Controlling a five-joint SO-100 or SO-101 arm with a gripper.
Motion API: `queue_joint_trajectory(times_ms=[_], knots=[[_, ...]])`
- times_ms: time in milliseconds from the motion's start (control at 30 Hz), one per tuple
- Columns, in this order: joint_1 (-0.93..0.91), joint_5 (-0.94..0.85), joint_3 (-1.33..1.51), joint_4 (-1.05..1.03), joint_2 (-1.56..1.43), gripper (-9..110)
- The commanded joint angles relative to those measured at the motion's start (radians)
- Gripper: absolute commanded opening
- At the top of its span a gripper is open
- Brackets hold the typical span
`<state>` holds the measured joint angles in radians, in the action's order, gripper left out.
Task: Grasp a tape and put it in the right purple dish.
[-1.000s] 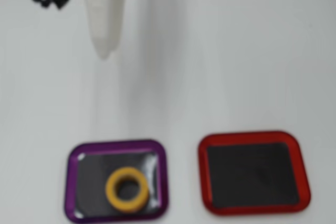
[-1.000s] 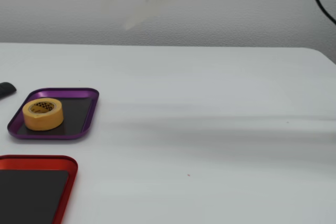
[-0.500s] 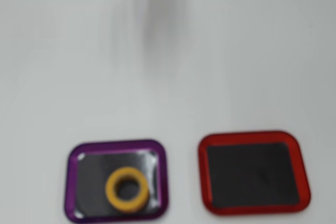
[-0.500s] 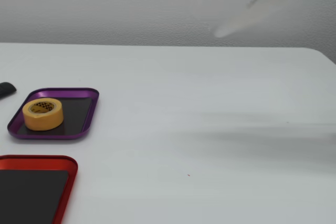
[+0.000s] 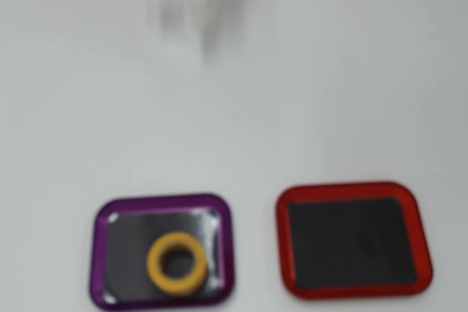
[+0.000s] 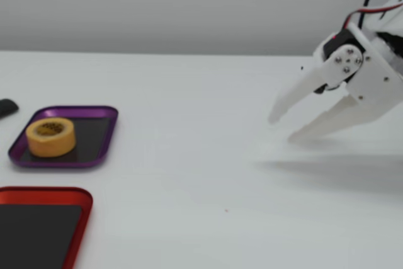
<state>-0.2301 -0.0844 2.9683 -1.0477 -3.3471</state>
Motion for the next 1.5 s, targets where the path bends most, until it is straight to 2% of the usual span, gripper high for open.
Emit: queue_joint_trajectory(times_ms=[0,200,333,400,567,1467], knots=[[-0.002,-0.003,0.049,0.015,-0.049,9],[0.028,-0.002,0.114,-0.072,-0.049,8],[0.120,0.000,0.112,-0.173,-0.049,-1],[0.158,0.037,0.112,-0.189,-0.049,0],[0.167,0.158,0.112,-0.189,-0.049,0],[0.166,0.156,0.112,-0.184,-0.049,0]])
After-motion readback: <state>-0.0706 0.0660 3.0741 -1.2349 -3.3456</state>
